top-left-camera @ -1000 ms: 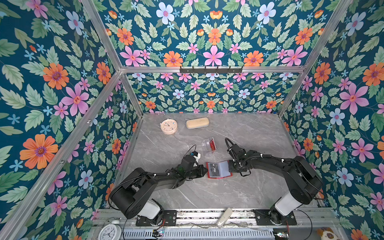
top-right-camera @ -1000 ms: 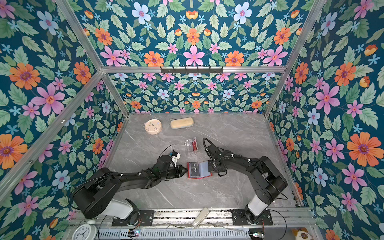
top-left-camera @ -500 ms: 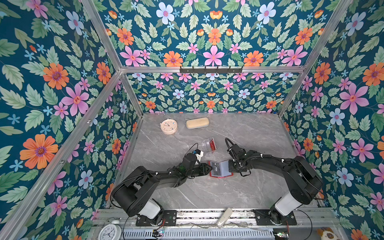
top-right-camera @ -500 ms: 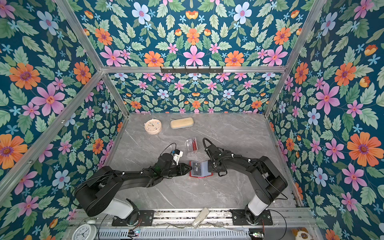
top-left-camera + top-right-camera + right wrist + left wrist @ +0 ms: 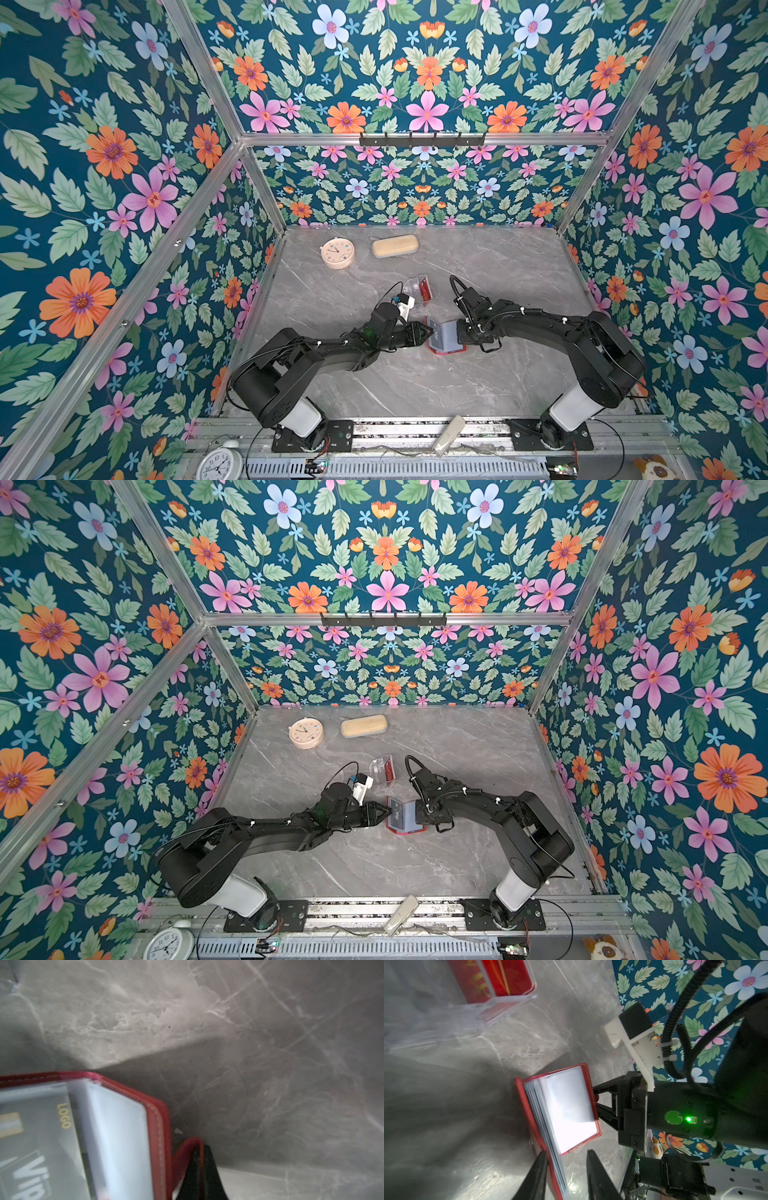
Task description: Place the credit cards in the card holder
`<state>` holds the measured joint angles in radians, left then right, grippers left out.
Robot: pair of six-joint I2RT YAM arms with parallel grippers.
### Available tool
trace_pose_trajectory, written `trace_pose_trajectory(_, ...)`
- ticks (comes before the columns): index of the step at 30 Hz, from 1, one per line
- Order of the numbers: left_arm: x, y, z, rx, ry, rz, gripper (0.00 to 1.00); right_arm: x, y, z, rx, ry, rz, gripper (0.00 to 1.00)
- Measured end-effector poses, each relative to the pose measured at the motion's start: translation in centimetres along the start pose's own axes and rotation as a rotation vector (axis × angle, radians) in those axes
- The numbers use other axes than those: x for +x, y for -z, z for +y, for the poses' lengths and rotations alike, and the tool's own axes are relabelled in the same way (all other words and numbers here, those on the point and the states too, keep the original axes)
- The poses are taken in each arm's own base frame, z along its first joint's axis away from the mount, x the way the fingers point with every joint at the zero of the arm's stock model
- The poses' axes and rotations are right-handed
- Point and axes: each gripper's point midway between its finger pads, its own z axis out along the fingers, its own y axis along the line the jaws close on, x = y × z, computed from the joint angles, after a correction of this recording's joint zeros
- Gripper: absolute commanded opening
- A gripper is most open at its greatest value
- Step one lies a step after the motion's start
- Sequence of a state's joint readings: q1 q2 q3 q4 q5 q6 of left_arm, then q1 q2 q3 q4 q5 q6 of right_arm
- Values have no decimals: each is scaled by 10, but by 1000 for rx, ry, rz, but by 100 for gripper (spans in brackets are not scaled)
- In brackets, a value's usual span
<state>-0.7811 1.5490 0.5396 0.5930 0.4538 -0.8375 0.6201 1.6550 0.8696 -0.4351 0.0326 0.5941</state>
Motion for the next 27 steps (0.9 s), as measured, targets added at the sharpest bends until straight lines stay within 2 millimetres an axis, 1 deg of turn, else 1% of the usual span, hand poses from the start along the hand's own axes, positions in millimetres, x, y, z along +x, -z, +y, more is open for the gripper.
trace_pose_trajectory(6,0,-13,-17,45,-25,17,34,0,0,0,3,0,5,2)
trace_pose_trajectory(16,7,-37,-24,64,-40,59,33,0,0,0,-2,-4,-1,1)
trace_pose_trajectory(20,11,-48,-24,65,-41,79,33,-2,5,1,-17,-14,-24,0)
trace_pose_trajectory(27,18,-63,-14,17,-33,110,31,-1,8,0,-30,-33,-43,0)
